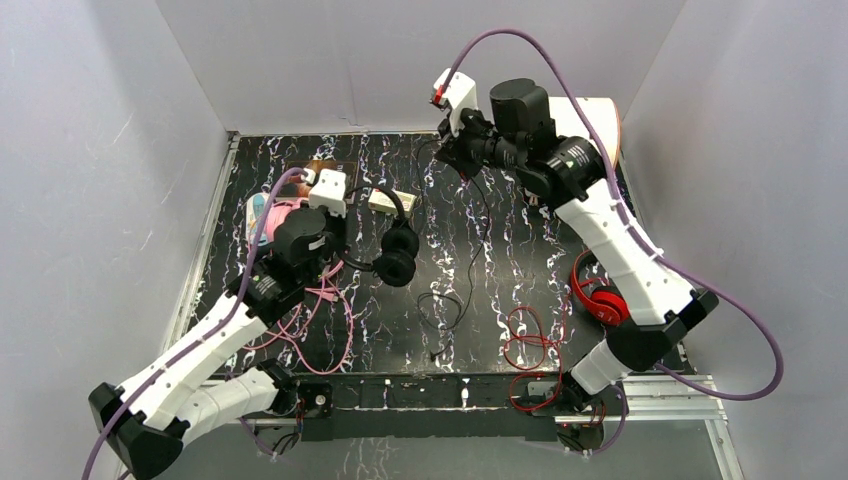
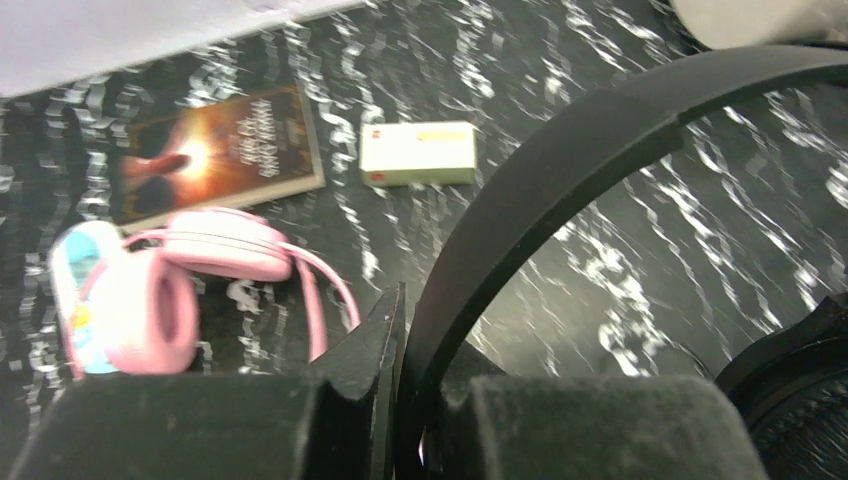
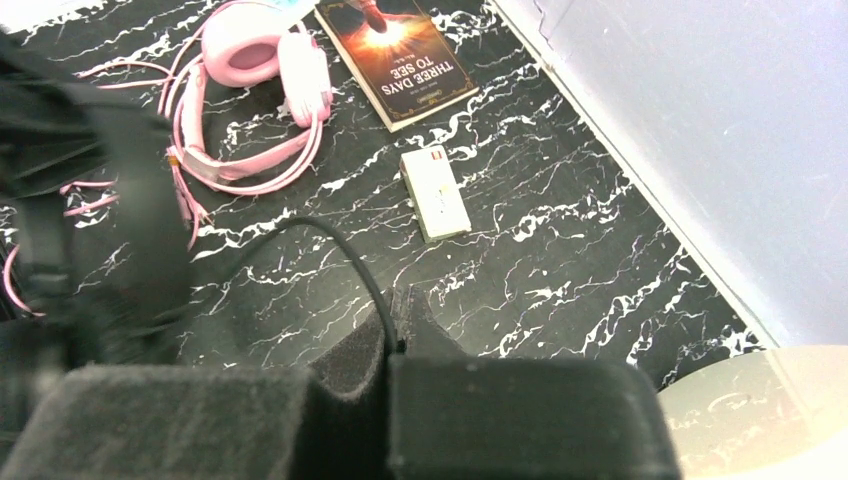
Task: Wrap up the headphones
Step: Wrap the headphones cable around the headphones.
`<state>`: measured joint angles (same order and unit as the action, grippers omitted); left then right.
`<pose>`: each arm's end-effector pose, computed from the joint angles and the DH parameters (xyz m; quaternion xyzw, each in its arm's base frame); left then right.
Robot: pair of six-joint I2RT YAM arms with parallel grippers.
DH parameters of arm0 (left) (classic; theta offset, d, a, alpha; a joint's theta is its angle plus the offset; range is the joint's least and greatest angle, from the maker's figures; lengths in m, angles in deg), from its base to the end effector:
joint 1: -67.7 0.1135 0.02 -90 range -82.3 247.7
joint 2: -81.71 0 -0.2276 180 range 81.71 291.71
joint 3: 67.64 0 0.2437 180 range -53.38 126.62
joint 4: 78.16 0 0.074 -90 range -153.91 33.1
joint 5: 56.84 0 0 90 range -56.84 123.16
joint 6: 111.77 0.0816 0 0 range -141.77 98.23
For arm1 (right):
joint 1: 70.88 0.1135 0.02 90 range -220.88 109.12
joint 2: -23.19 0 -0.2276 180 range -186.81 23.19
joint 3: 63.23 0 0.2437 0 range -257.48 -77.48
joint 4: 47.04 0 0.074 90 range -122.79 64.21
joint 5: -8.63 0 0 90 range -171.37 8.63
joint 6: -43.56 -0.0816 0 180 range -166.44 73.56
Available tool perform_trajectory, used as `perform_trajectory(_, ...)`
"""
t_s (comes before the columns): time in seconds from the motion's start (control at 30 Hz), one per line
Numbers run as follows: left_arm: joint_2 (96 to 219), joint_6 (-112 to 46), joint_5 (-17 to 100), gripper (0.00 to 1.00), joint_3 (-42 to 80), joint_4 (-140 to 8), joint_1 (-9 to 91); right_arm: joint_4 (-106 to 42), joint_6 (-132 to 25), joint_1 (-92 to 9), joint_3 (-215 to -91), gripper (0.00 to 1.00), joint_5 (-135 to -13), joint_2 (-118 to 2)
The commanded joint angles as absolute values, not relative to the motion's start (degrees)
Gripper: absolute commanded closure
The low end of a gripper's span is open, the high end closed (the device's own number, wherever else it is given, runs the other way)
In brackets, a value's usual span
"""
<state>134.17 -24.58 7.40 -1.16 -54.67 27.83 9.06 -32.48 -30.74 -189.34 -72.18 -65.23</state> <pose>0.2248 -0.1415 0.3287 0.0998 0.7511 -0.0708 0.6488 0.2616 0.2377 0.4412 -0.4094 0.6988 0.1953 0.5531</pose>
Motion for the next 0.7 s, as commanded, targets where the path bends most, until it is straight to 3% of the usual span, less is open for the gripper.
perform_trajectory(0.0,131.4,-29.28,22.57,1.0,1.95,-46.12,27.45,0.76,-32.37,-37.77,-186.8,1.0,-62.28,-65.71)
perform_trajectory(0.27,130.26,-44.92,33.06,1.0,8.57,-42.19,27.45,-5.8,-35.72,-44.29,-171.88,1.0,-52.19,-66.15)
perform_trajectory(0.43,132.55,-63.47,25.45,1.0,15.71,-41.91,27.46,-21.1,-45.31,-43.53,-153.56,1.0,-44.91,-61.87)
perform_trajectory(0.67,143.33,-71.46,16.8,1.0,28.19,-43.79,27.52,-46.92,-65.05,-34.62,-139.16,0.97,-46.43,-62.79)
